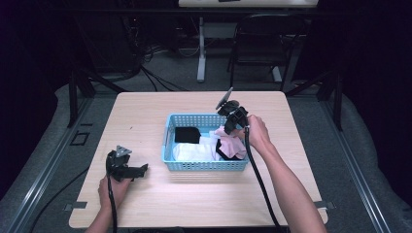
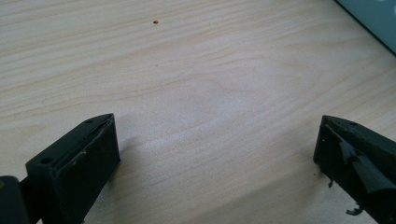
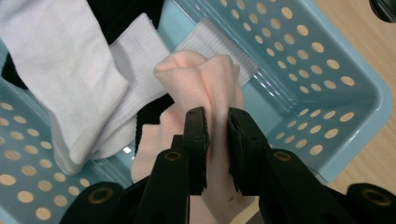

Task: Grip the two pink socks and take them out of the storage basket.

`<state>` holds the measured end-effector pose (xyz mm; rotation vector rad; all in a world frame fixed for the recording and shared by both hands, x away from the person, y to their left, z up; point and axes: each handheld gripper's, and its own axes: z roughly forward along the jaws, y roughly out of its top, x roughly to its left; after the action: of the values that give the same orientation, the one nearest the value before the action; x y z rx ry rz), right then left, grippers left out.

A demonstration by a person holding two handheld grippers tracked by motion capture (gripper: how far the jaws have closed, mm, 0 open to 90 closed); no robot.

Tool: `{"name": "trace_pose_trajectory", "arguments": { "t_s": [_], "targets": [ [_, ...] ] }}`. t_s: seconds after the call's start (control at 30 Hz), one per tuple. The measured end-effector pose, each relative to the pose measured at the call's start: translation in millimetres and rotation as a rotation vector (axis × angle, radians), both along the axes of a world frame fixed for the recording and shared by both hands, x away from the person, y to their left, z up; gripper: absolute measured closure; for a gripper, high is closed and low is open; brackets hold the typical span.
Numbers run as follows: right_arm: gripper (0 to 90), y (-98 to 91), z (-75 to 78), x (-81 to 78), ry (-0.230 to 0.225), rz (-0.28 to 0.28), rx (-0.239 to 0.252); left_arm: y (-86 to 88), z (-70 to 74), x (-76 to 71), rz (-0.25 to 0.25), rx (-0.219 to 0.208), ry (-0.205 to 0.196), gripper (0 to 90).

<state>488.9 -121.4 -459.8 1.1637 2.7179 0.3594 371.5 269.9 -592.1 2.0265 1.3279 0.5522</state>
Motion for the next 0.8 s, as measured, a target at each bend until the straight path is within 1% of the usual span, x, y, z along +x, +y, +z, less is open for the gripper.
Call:
{"name": "trace_pose_trajectory", "arguments": {
  "t_s": [0.03, 0.07, 0.1, 0.13, 0.23, 0.27, 0.33, 0.37, 0.4, 0.43, 0.47, 0.5, 0.53, 0.57, 0.6, 0.63, 0.67, 0.73, 0.77, 0.8],
  "targets": [
    [77.9, 0.0, 0.0, 0.0, 0.0, 0.0, 0.0, 0.0, 0.0, -0.1, 0.0, -0.001, 0.001, 0.1],
    [78.1, -1.4, 0.8, 0.0, 0.005, -0.005, 0.012, 0.0, 0.0, 0.0, 0.0, 0.0, 0.0, 0.1],
    [78.1, -2.4, 1.5, 0.1, 0.004, -0.005, 0.01, -0.1, 0.0, -0.1, 0.0, -0.001, 0.001, 0.1],
    [78.1, -3.3, 1.6, 0.4, 0.012, -0.01, 0.024, 0.0, 0.0, 0.0, 0.0, 0.0, 0.0, 0.1],
    [78.2, -4.5, 3.0, 0.7, 0.02, -0.017, 0.023, 0.0, 0.0, 0.0, 0.0, 0.0, 0.0, 0.1],
    [78.2, -6.3, 3.3, 1.3, 0.03, -0.027, 0.034, 0.0, 0.0, 0.0, 0.0, 0.0, 0.0, 0.1],
    [78.3, -6.7, 3.5, 1.4, 0.032, -0.032, 0.033, 0.0, 0.0, 0.0, 0.0, 0.0, 0.0, 0.1],
    [78.3, -7.3, 2.7, 1.3, 0.032, -0.046, 0.044, -0.1, 0.0, -0.1, 0.0, -0.001, 0.001, 0.1],
    [78.4, -9.9, 4.5, 2.7, 0.046, -0.05, 0.037, 0.0, 0.0, 0.0, 0.0, 0.0, 0.0, 0.1],
    [78.4, -9.9, 4.5, 2.7, 0.046, -0.05, 0.037, 0.0, 0.0, 0.0, 0.0, 0.0, 0.0, 0.1],
    [78.4, -10.8, 5.0, 3.0, 0.05, -0.054, 0.043, 0.0, 0.0, 0.0, 0.0, 0.0, -0.001, 0.1],
    [78.2, -12.8, 5.3, 2.6, 0.056, -0.074, 0.059, 0.0, 0.0, 0.0, 0.0, 0.0, 0.0, 0.1],
    [77.8, -14.2, 6.1, 3.0, 0.067, -0.068, 0.044, -0.1, 0.0, -0.1, 0.001, -0.001, 0.001, 0.1],
    [76.9, -15.4, 5.1, 2.8, 0.082, -0.073, 0.047, 0.0, 0.0, 0.0, 0.0, 0.0, -0.001, 0.1],
    [76.9, -15.4, 5.1, 2.8, 0.082, -0.073, 0.047, 0.0, 0.0, 0.0, 0.0, 0.0, -0.001, 0.1],
    [75.9, -16.8, 4.4, 2.7, 0.097, -0.071, 0.036, 0.0, 0.0, 0.0, 0.0, 0.0, 0.0, 0.1],
    [73.0, -19.4, -0.2, 1.3, 0.094, -0.08, 0.029, 0.0, 0.0, 0.0, 0.0, 0.0, 0.0, 0.1],
    [70.7, -22.1, -2.2, 0.5, 0.105, -0.076, 0.018, 0.0, 0.0, 0.0, 0.0, 0.0, 0.0, 0.1],
    [70.7, -22.1, -2.2, 0.5, 0.105, -0.076, 0.018, 0.0, 0.0, 0.0, 0.0, 0.0, 0.0, 0.1],
    [69.9, -23.4, -3.7, -0.3, 0.105, -0.077, 0.007, 0.0, 0.0, 0.0, 0.0, 0.0, 0.0, 0.1]
  ]
}}
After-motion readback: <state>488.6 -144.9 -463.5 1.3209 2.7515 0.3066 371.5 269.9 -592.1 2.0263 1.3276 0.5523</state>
